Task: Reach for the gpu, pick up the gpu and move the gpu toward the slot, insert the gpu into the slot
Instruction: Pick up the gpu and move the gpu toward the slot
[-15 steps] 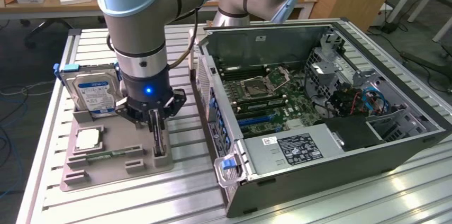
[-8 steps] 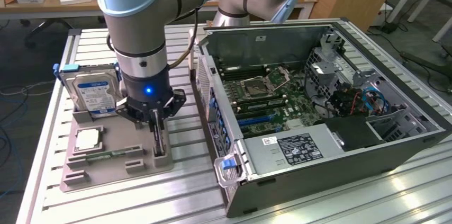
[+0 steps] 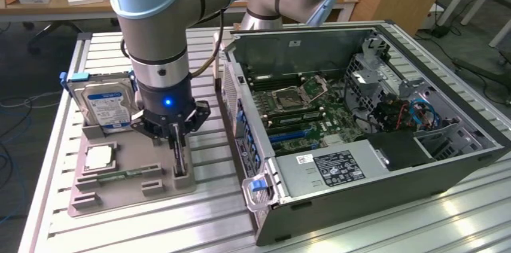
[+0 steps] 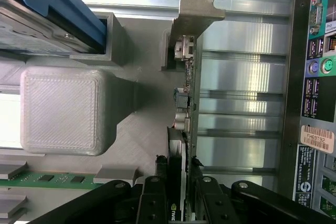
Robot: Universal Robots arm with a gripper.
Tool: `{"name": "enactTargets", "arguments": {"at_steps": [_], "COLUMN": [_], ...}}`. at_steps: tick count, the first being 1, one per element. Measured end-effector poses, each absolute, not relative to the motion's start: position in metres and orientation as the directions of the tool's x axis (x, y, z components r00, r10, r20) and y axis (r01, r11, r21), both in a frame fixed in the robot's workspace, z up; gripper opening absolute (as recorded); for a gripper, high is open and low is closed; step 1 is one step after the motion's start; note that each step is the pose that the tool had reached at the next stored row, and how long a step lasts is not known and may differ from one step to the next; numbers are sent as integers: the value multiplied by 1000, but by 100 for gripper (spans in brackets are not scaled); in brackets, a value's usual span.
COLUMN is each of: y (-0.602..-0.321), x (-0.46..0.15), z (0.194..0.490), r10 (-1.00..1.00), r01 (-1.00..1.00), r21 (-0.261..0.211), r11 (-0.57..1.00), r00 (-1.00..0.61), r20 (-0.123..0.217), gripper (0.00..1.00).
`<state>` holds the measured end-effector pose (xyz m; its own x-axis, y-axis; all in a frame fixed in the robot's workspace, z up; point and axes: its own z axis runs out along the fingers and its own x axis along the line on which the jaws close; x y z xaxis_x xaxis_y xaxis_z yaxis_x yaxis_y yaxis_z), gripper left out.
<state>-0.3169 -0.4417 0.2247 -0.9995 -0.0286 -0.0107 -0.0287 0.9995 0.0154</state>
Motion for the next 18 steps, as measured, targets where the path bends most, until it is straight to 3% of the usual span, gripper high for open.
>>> {"name": "enactTargets", "arguments": {"at_steps": [18], "y": [-442], "x": [-317], "z": [238], "r10": [-29], "r01": [-29], "r21": [15], "r11": [999], "r00": [-1000], "r20": [-11], "gripper": [26]}}
